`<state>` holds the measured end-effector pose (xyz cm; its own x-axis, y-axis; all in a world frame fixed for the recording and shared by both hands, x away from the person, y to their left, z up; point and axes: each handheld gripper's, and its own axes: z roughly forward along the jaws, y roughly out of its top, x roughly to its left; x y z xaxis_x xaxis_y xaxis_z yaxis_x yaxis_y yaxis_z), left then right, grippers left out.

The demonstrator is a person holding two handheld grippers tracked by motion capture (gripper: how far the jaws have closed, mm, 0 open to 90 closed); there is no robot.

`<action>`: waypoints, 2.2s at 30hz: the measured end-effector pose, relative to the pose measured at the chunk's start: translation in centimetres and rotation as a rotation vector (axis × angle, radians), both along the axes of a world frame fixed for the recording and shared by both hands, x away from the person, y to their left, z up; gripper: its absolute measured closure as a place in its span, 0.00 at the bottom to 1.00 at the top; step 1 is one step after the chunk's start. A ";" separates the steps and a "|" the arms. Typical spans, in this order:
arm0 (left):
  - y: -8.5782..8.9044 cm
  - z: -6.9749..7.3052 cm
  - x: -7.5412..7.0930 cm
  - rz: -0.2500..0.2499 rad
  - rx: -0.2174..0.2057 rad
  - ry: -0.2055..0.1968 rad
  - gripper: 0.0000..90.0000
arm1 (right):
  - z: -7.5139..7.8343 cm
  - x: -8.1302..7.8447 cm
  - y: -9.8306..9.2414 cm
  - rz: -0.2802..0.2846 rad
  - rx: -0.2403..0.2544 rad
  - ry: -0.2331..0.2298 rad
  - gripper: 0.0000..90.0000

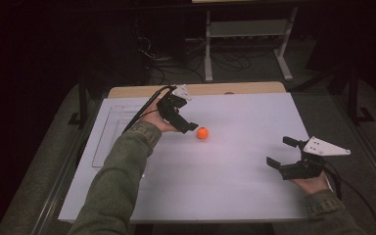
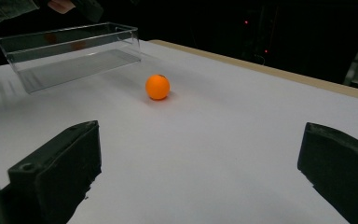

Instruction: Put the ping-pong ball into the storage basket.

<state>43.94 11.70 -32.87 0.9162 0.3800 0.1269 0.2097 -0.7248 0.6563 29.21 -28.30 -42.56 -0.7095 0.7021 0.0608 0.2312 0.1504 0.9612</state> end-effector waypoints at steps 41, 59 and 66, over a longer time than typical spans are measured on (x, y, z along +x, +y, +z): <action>-3.5 -3.0 2.4 -0.061 0.079 0.053 0.00 | -0.1 0.2 0.1 0.011 -0.001 0.005 0.00; -3.9 -4.7 3.4 -0.076 0.124 0.071 0.00 | -0.1 0.2 0.2 0.015 -0.006 0.002 0.00; -4.3 -5.7 3.6 -0.084 0.167 0.076 0.00 | -0.1 0.2 0.3 0.018 -0.010 0.001 0.00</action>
